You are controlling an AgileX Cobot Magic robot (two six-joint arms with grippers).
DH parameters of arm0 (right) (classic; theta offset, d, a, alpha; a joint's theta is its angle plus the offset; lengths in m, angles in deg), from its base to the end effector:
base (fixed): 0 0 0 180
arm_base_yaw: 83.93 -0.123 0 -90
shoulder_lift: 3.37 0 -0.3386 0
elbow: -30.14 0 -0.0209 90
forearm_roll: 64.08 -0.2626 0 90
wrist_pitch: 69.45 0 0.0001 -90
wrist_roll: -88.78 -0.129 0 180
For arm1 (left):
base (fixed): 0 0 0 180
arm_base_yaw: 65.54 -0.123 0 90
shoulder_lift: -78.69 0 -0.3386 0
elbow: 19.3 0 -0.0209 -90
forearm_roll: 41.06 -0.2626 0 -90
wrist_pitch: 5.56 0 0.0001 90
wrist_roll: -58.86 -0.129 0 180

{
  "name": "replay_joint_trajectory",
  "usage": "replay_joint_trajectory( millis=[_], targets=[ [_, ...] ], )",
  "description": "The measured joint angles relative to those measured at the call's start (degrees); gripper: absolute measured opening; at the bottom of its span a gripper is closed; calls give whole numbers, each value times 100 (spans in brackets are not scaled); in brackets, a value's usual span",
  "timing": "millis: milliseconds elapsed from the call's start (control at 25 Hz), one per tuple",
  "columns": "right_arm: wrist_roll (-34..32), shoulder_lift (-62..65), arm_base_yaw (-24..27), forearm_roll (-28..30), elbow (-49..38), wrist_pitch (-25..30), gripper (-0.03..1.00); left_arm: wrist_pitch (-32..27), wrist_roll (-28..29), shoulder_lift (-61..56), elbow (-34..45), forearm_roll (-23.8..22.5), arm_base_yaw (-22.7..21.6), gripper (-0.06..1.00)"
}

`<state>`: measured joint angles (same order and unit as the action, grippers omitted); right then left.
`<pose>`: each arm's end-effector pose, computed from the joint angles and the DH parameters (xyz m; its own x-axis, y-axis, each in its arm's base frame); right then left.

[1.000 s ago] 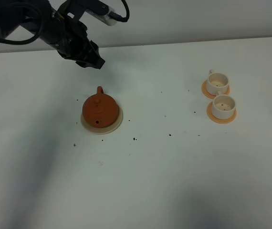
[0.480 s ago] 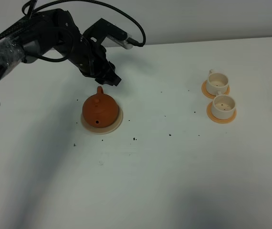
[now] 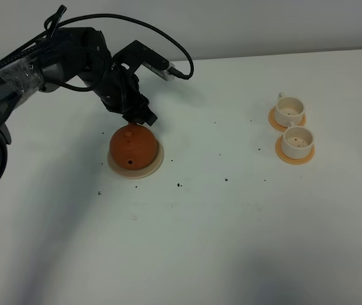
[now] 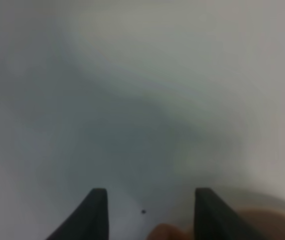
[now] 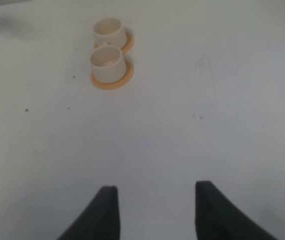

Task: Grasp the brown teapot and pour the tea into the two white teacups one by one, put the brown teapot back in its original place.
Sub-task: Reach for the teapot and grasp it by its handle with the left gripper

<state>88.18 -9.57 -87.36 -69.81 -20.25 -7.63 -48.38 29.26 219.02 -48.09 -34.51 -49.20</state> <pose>-0.0165 0.0104 0.2606 -0.4802 0.0289 -0.8767 -0.1094 0.9897 0.0925 0.5427 -0.1695 0.1464 -0.6530 0.6270 -0.4248 0.6462 0.7538 0.1193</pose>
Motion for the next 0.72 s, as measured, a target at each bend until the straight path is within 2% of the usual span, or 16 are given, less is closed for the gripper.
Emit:
replay_joint_trajectory(
  millis=[480, 720],
  targets=[
    [-5, 0, 0, 0, 0, 0, 37, -263, 603, 0, -9, -210, -164, 41],
    [-5, 0, 0, 0, 0, 0, 37, -654, 916, 0, -51, -440, -201, 41]
  ],
)
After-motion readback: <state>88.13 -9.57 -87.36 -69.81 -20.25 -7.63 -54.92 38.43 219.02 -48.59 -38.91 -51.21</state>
